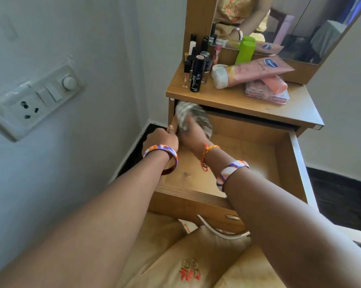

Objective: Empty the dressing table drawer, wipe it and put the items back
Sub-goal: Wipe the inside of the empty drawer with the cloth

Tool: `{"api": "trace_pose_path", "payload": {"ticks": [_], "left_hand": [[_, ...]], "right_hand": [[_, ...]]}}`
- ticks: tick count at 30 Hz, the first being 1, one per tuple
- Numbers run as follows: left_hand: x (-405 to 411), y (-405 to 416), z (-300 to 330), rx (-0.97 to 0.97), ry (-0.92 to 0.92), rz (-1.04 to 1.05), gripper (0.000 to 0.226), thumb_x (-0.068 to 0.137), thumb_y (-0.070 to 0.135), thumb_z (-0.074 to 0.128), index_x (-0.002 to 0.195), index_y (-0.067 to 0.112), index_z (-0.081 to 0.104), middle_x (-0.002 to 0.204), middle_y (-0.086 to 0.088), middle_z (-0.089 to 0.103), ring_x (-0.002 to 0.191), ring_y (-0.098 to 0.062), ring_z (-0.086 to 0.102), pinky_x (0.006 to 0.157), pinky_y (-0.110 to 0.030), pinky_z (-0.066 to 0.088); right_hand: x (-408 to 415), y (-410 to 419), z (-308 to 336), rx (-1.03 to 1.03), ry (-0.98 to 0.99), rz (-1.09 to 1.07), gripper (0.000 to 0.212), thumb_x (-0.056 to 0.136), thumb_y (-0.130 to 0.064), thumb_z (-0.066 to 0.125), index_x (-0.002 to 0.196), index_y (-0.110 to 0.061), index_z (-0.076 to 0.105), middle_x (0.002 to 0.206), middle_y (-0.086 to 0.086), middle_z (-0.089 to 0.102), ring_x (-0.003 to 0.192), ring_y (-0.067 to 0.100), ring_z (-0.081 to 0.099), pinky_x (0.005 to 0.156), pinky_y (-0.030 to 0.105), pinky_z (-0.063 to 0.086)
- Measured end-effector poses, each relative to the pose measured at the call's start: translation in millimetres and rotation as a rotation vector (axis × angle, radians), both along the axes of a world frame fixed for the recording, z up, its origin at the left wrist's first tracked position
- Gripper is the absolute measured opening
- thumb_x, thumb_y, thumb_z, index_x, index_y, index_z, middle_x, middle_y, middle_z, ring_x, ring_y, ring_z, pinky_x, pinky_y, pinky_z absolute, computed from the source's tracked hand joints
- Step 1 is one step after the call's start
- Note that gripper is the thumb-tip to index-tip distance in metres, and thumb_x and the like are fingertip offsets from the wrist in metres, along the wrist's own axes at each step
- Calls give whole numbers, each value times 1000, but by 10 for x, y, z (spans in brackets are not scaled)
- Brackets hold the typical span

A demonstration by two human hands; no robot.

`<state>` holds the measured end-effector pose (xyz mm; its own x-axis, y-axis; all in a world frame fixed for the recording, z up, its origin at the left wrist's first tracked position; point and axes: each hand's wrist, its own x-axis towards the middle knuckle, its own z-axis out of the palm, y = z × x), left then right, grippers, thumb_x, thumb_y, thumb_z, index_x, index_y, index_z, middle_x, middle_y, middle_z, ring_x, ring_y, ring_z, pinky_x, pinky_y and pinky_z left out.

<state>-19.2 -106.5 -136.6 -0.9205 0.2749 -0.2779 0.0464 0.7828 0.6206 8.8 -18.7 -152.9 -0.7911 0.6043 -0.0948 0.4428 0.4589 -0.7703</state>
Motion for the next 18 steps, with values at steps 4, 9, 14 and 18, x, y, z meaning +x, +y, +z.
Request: {"api": "trace_pose_path", "payload": {"ticks": [4,9,14,18], "left_hand": [[-234,-99,-32,259,-319,120,81,93,62,15,128,0,53,136,-17,52,125,-32,50,109,-41,34],[-466,-348,-84,528,-737,115,101,83,75,1,131,1,48,119,-17,59,114,-32,58,97,-44,43],[-498,-442,27,427,-782,-118,108,81,74,-9,135,-1,45,126,-21,57,117,-34,55,101,-41,40],[-422,-450,74,367,-710,-167,104,83,71,-11,138,1,42,139,-20,49,131,-34,44,115,-41,30]], "right_hand": [[82,-66,260,-3,-72,284,70,87,7,38,148,-25,23,149,9,37,121,24,53,94,34,50],[477,-229,566,-71,-292,494,65,90,5,38,141,-36,35,144,10,37,103,19,58,83,32,56],[738,-426,659,29,-503,893,68,87,7,40,141,-36,37,151,4,33,123,11,46,102,33,40],[687,-424,767,74,-493,853,66,83,11,41,136,-27,47,140,5,50,111,13,54,97,32,46]]}}
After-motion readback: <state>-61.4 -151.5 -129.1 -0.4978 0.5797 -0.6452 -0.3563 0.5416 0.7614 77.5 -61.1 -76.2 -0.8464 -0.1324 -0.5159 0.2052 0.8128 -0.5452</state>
